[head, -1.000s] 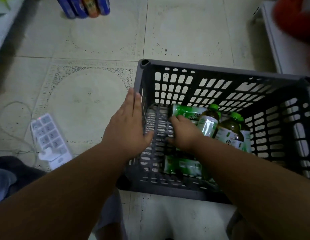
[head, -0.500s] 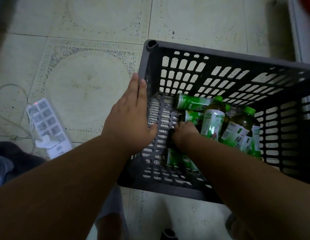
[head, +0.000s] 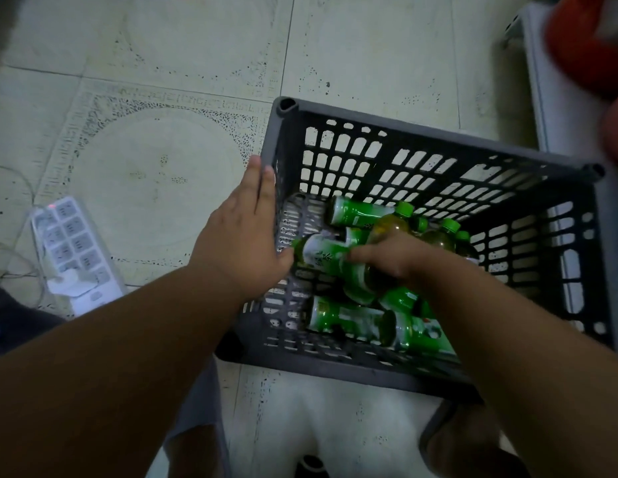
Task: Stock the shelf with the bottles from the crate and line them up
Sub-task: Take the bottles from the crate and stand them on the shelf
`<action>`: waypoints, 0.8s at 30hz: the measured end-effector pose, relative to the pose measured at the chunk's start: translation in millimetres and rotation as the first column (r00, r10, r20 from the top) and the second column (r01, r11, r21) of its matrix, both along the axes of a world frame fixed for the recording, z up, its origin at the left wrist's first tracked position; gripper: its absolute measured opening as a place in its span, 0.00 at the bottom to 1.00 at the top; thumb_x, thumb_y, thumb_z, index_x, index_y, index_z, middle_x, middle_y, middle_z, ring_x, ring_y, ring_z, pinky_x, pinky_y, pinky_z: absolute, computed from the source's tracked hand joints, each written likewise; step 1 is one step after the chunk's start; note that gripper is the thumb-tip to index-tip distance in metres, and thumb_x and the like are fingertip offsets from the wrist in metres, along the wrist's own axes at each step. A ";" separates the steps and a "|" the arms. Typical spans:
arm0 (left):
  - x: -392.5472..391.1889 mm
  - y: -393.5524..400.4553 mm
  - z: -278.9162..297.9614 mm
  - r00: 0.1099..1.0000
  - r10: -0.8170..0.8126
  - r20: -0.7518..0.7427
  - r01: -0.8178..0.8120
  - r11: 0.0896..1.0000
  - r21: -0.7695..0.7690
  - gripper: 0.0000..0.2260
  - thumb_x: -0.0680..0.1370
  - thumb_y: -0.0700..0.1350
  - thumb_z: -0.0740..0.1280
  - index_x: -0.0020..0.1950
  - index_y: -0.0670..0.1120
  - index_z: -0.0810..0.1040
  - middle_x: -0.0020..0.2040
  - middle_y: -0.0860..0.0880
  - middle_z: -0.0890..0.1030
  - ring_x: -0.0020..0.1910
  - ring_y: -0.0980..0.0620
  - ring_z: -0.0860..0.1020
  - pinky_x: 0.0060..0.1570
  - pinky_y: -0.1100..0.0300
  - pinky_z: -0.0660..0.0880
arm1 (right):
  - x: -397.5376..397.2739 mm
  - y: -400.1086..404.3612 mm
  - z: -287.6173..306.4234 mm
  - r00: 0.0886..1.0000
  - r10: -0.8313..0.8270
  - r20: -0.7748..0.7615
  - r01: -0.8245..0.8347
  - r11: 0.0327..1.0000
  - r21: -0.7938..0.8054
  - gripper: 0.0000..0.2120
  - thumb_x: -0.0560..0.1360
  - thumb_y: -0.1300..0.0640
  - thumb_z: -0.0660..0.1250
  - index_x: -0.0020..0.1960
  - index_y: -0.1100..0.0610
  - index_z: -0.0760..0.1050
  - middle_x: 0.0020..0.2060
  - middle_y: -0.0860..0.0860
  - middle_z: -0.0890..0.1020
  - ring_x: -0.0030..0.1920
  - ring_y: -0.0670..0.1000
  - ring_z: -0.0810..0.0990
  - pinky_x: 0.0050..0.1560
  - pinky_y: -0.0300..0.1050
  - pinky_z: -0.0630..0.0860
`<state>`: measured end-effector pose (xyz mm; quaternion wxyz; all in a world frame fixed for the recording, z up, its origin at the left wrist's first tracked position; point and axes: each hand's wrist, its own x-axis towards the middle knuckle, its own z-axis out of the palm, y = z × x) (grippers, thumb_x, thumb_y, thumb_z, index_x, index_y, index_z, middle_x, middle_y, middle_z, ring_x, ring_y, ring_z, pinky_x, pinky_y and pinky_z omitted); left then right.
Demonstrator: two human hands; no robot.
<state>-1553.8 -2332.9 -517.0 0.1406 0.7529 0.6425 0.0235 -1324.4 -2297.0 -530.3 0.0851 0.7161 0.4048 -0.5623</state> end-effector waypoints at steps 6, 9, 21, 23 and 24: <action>-1.2 1.2 -0.6 1.000 -0.001 0.007 0.001 1.000 0.001 0.48 0.74 0.61 0.65 0.79 0.44 0.36 0.79 0.46 0.33 0.78 0.46 0.50 0.73 0.52 0.56 | 21.9 -32.2 -43.9 0.711 -0.632 -0.309 0.403 0.726 -0.557 0.34 0.68 0.53 0.74 0.69 0.61 0.67 0.59 0.68 0.78 0.51 0.67 0.83 0.47 0.59 0.83; -0.8 0.3 -0.1 1.000 -0.009 0.019 0.010 1.000 -0.011 0.49 0.74 0.62 0.66 0.79 0.44 0.36 0.78 0.45 0.33 0.78 0.46 0.51 0.73 0.52 0.56 | 22.6 -43.1 -40.7 0.589 -0.646 -0.485 0.427 0.758 -0.493 0.29 0.65 0.61 0.73 0.65 0.63 0.72 0.54 0.64 0.83 0.50 0.62 0.85 0.48 0.55 0.83; -2.9 -4.0 25.4 1.000 -0.016 -0.018 0.014 0.996 -0.085 0.48 0.73 0.73 0.50 0.79 0.44 0.36 0.78 0.45 0.33 0.79 0.45 0.46 0.75 0.49 0.51 | -2.3 -35.7 57.9 0.683 -0.212 -0.699 0.469 0.861 0.197 0.29 0.65 0.70 0.73 0.64 0.60 0.71 0.52 0.61 0.83 0.49 0.61 0.85 0.45 0.55 0.82; -0.1 -8.7 44.2 0.998 -0.059 -0.016 0.058 0.996 -0.061 0.48 0.71 0.75 0.47 0.79 0.45 0.36 0.79 0.47 0.34 0.79 0.45 0.46 0.76 0.49 0.52 | 0.4 -41.3 78.0 0.732 -0.200 -0.651 0.493 0.815 0.304 0.29 0.68 0.65 0.75 0.66 0.56 0.70 0.54 0.61 0.83 0.51 0.62 0.85 0.47 0.58 0.83; 3.9 -12.2 57.3 0.997 -0.074 0.008 0.074 0.996 -0.047 0.49 0.70 0.75 0.47 0.79 0.46 0.37 0.79 0.48 0.35 0.79 0.46 0.47 0.76 0.49 0.52 | 2.7 -44.8 90.5 0.725 -0.208 -0.657 0.525 0.784 0.330 0.26 0.71 0.60 0.76 0.66 0.54 0.71 0.55 0.59 0.83 0.52 0.60 0.85 0.49 0.59 0.83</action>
